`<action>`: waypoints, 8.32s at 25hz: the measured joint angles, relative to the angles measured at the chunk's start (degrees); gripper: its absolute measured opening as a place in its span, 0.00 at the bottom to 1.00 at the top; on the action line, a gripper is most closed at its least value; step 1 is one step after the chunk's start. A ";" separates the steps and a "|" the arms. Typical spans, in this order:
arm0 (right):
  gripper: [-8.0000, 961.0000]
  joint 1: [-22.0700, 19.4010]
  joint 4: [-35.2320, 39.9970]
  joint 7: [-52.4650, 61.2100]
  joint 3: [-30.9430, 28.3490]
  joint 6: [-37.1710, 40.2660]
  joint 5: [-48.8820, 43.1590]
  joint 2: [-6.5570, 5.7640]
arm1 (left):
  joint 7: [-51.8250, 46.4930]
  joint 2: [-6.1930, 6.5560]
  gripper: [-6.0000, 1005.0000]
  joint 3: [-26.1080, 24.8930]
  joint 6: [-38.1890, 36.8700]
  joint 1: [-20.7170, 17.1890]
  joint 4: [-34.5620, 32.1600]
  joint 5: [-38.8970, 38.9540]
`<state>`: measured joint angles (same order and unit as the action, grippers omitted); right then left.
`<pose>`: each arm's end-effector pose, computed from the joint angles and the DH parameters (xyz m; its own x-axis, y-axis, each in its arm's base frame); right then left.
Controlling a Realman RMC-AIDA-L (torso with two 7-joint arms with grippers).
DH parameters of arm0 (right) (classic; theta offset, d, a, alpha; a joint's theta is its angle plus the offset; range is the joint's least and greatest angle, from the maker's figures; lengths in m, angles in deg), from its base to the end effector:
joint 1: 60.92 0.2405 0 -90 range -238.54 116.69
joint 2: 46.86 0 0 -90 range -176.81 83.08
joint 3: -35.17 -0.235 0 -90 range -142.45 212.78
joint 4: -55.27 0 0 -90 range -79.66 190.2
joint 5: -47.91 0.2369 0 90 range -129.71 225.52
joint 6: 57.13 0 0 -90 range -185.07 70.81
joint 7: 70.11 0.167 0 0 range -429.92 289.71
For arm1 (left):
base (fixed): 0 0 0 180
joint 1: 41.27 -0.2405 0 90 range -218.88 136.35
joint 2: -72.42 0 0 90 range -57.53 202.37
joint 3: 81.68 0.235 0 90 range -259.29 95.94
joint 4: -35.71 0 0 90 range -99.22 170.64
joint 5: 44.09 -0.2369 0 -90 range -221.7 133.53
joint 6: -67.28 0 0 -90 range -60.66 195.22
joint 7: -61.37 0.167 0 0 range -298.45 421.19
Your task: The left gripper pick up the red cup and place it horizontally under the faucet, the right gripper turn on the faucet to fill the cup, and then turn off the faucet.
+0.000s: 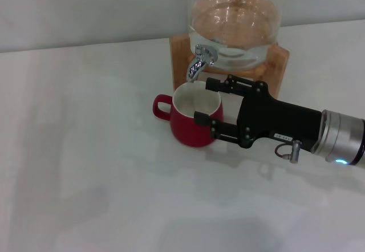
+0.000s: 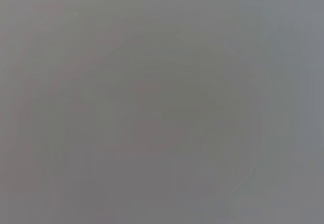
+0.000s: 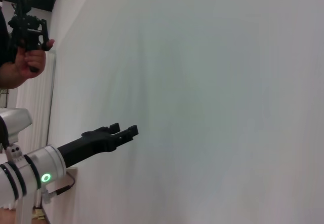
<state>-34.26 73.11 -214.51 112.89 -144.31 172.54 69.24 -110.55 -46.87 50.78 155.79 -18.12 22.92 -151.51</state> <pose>0.2281 0.3279 -0.0416 0.6821 0.1632 -0.7128 -0.2329 -0.8755 -0.4233 -0.3182 0.3349 0.0582 0.7524 -0.3994 0.5239 0.6423 0.2684 -0.7179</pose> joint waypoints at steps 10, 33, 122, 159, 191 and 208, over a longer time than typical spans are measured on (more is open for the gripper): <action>0.70 0.16 0.14 0.13 0.42 -0.23 0.05 -0.01 | 0.00 0.02 0.73 0.00 0.00 0.08 -0.05 0.01; 0.70 1.25 0.03 0.88 0.44 -0.05 -0.19 0.09 | 0.09 -0.04 0.73 0.13 -0.75 0.61 0.02 0.03; 0.70 4.47 0.32 0.37 1.47 3.75 0.51 0.08 | 0.11 -0.05 0.73 0.21 -0.42 0.64 -0.04 -0.15; 0.70 2.51 0.06 -1.27 0.36 7.17 3.95 -0.38 | 0.09 0.11 0.73 1.05 -0.09 0.67 0.40 -0.15; 0.71 -2.22 0.70 -2.04 -0.49 5.64 4.80 -0.50 | 0.47 0.19 0.73 1.05 -0.25 0.66 0.47 -0.16; 0.71 -7.93 0.69 -2.99 -15.27 3.23 4.81 -1.73 | 0.39 0.02 0.73 1.58 -0.07 -1.11 0.47 -0.15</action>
<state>-42.19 73.81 -217.50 97.61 -141.09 177.35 67.51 -110.15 -46.85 52.36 155.73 -19.24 23.40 -151.66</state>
